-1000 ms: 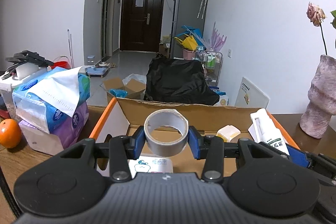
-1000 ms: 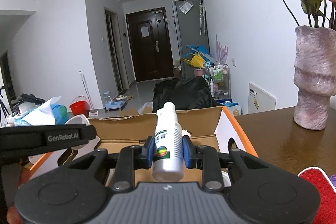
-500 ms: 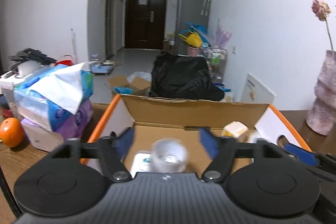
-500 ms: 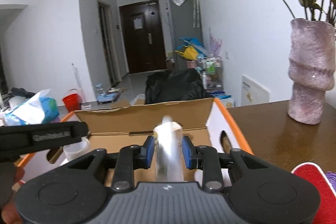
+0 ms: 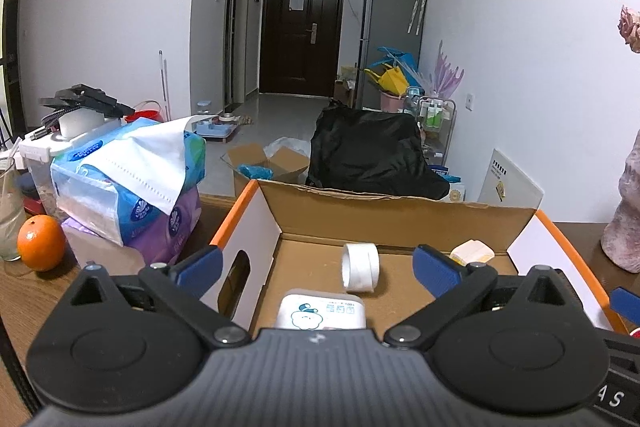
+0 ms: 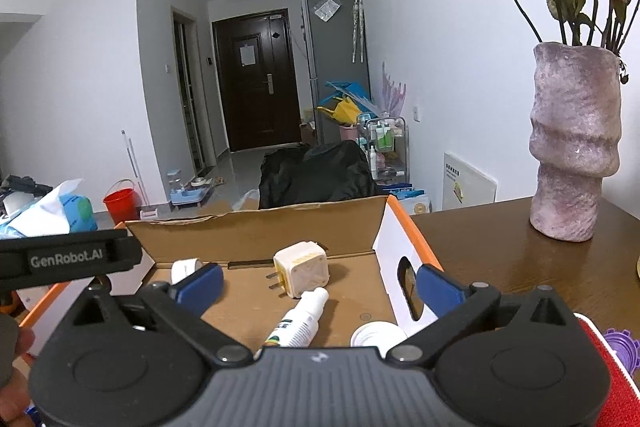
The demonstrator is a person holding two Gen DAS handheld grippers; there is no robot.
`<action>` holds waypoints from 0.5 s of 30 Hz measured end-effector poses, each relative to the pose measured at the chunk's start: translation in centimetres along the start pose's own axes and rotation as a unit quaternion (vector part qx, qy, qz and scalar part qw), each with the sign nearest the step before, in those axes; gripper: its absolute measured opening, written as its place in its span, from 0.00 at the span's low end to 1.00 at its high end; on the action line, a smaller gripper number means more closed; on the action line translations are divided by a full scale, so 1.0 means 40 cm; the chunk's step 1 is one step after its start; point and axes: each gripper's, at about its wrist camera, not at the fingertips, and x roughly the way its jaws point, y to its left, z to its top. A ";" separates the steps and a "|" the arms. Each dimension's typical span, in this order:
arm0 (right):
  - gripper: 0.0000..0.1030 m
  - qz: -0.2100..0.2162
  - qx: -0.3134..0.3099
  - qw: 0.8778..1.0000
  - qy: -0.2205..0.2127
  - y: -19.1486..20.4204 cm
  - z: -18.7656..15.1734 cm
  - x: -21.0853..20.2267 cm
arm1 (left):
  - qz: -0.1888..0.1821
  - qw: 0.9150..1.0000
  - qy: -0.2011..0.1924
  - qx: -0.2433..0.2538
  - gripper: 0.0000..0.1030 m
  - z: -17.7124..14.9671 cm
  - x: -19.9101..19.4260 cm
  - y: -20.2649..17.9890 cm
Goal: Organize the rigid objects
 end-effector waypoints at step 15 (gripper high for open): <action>1.00 -0.002 -0.003 1.000 -0.014 0.014 -0.001 -0.026 | -0.006 1.000 -0.001 -0.007 1.00 -0.003 -0.005 0.000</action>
